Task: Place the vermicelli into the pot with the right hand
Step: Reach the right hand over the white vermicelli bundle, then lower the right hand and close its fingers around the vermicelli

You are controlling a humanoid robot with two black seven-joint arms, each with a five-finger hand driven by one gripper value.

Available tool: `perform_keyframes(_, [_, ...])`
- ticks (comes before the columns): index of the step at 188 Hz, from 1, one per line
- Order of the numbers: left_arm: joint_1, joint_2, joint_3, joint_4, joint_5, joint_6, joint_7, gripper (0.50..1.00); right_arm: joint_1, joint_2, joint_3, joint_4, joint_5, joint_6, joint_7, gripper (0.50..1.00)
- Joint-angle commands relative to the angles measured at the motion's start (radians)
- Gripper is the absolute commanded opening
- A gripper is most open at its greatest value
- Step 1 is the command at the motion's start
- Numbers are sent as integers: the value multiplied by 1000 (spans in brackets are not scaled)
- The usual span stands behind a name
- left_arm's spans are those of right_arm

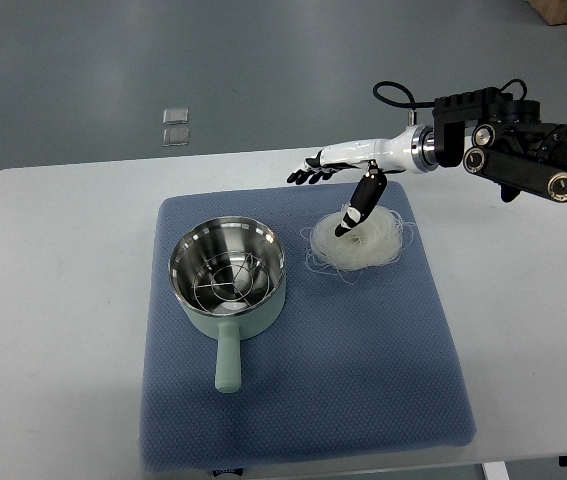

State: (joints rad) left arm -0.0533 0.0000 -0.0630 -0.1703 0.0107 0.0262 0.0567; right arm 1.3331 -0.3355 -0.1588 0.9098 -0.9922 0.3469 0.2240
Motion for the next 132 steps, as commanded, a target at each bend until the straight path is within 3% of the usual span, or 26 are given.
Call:
perform_keyframes(1, [0, 0, 0, 0, 0, -2, 0, 1000, 0, 23, -45, -12, -46, -14, -8, 919])
perform_keyframes(48, [0, 0, 3, -1, 0, -3, 0, 1000, -3, 29, -105, -35, -83, -35, -58, 919])
perform_keyframes(93, [0, 0, 5, -1, 0, -3, 0, 1000, -14, 53, -151, -54, -100, -97, -60, 919])
perform_keyframes(132, [0, 0, 5, -1, 0, -3, 0, 1000, -31, 66, -159, -68, -109, -100, -60, 899])
